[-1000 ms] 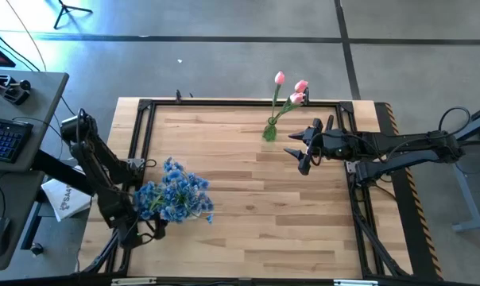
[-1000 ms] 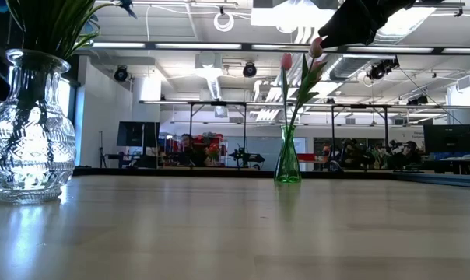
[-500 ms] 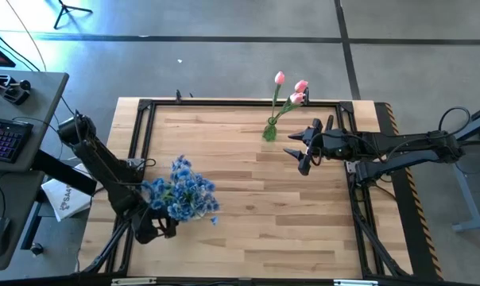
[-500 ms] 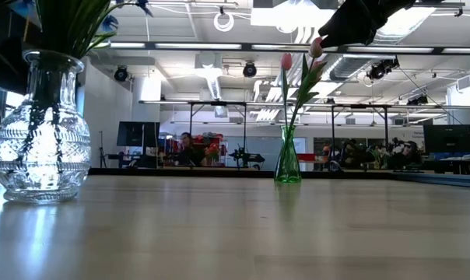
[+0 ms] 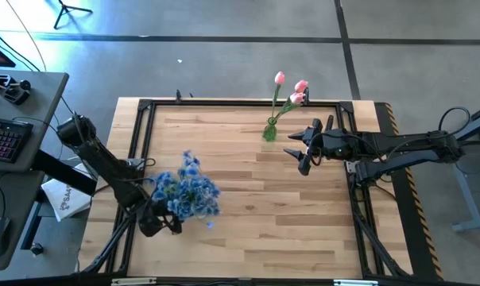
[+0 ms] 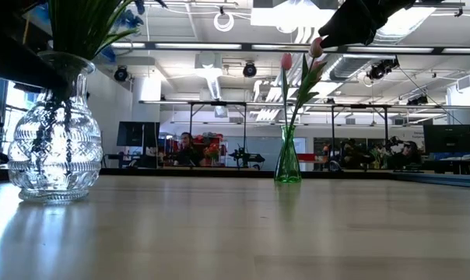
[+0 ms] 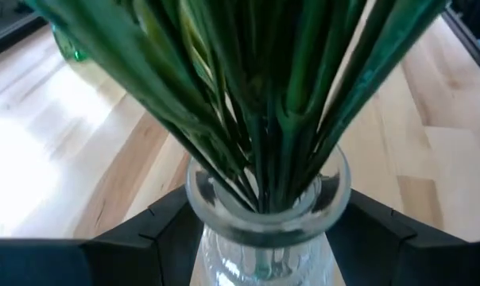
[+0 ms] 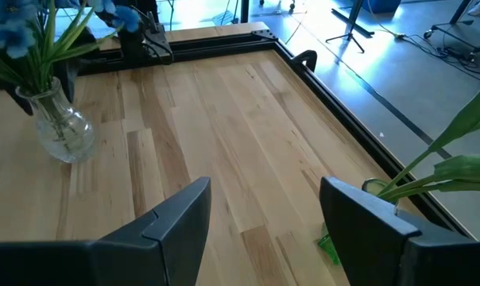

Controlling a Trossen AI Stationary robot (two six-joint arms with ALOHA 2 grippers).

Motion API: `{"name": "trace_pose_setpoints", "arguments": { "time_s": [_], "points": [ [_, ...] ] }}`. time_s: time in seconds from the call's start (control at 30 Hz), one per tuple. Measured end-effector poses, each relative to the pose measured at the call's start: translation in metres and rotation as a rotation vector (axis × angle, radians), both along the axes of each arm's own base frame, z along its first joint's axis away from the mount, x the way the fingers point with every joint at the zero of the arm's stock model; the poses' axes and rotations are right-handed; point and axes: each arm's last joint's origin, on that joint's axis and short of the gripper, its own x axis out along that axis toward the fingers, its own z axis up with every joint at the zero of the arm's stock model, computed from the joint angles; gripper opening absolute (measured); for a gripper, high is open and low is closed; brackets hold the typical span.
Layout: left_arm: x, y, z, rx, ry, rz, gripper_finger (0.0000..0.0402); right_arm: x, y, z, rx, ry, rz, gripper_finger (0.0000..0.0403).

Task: Sort flowers into vase by color
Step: Move the transparent vase to the top left of the table

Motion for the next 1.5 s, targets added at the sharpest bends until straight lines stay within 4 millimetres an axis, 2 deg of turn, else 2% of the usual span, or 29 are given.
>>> {"name": "trace_pose_setpoints", "arguments": {
  "time_s": [0.2,0.43,0.67,0.8,0.9,1.0,1.23,1.37,1.5],
  "points": [
    [0.006,0.008,-0.003,0.052,-0.028,0.007,0.0207,0.000,0.000,0.000,0.000,0.000,0.000,0.0233],
    [0.017,0.021,-0.003,0.124,-0.010,0.047,0.0135,0.000,0.000,0.000,0.002,0.000,-0.001,0.0233],
    [0.033,0.034,0.004,0.187,-0.032,0.049,0.0134,0.000,0.000,0.000,0.003,0.001,-0.001,0.0233],
    [0.044,0.050,0.005,0.173,-0.097,0.013,0.0134,0.000,0.000,0.000,0.022,-0.004,-0.011,0.0233],
    [0.048,0.073,0.000,0.157,-0.174,-0.015,0.0134,0.000,0.001,-0.001,0.044,0.002,0.003,0.0233],
    [0.050,0.103,-0.001,0.180,-0.249,0.052,0.0134,-0.002,0.001,-0.004,0.087,0.017,0.004,0.0233],
    [0.065,0.184,0.016,0.154,-0.330,0.184,0.0134,0.010,0.017,-0.021,0.140,0.112,0.017,0.0233],
    [0.063,0.222,0.020,0.165,-0.289,0.309,0.0134,0.023,0.030,-0.037,0.138,0.197,0.047,0.0233],
    [0.052,0.249,0.013,0.128,-0.201,0.420,0.0134,0.030,0.037,-0.055,0.146,0.299,0.024,0.0233]
  ]
}}
